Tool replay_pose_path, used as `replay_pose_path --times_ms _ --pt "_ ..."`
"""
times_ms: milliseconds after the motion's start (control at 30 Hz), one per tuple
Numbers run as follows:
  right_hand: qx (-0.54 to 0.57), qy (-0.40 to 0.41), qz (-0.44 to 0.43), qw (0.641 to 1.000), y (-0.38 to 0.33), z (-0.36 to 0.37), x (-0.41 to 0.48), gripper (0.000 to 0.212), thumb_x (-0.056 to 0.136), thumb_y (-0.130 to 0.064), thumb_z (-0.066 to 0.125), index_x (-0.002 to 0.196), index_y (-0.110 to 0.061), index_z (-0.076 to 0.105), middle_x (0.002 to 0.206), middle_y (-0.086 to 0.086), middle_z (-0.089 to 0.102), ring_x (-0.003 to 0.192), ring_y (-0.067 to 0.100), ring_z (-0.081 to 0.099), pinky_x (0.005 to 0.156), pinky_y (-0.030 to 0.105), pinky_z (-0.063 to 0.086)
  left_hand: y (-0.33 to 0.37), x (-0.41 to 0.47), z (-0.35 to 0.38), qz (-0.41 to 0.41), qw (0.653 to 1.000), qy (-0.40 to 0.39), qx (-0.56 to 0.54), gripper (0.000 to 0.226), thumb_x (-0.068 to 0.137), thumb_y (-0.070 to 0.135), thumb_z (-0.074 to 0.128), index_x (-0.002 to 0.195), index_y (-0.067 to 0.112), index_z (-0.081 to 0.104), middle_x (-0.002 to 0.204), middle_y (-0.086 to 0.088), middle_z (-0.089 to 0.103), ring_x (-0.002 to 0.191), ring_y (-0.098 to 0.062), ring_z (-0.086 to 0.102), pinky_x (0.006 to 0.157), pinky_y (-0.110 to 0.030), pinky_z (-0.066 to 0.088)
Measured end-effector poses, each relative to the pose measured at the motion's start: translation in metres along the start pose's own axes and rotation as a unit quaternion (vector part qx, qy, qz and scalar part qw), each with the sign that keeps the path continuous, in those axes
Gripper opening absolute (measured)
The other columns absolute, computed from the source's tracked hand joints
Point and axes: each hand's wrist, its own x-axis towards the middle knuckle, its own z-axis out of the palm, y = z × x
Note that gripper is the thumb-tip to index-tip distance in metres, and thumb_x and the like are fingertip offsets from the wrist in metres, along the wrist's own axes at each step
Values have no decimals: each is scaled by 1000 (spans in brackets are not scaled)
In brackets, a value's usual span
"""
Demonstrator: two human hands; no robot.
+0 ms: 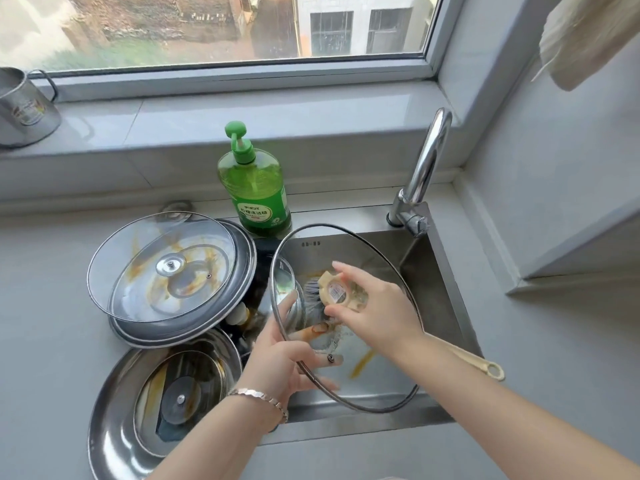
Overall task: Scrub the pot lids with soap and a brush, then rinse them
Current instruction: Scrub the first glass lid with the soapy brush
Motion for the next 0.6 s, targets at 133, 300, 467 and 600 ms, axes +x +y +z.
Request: replay_pose_path --times_ms 133,300,467,600 --pt "6 28 118 993 29 -16 34 49 80 -33 69 128 -31 56 123 -7 61 114 19 55 93 34 45 0 -1 -9 -25 999 -26 -16 95 48 -22 45 125 33 51 113 -28 60 80 -52 63 51 -55 55" --pt "83 -33 72 993 15 9 0 45 77 -23 73 121 -23 62 111 -16 61 108 4 53 91 16 37 0 6 -15 -33 996 -31 72 80 63 -27 44 106 40 55 100 -19 68 83 -46 66 57 -51 56" --pt "108 46 153 981 40 -2 11 49 75 -26 75 122 -24 61 119 -4 64 113 11 56 92 24 42 2 11 -8 -42 989 -37 133 90 60 -21 49 128 38 45 118 -20 58 94 -43 64 66 -56 55" --pt "120 -23 46 991 27 7 -6 52 75 -21 75 124 -24 60 116 -11 62 109 3 54 95 20 40 2 15 2 -34 989 -26 138 88 74 -25 38 135 38 38 115 -21 60 84 -44 67 62 -55 56"
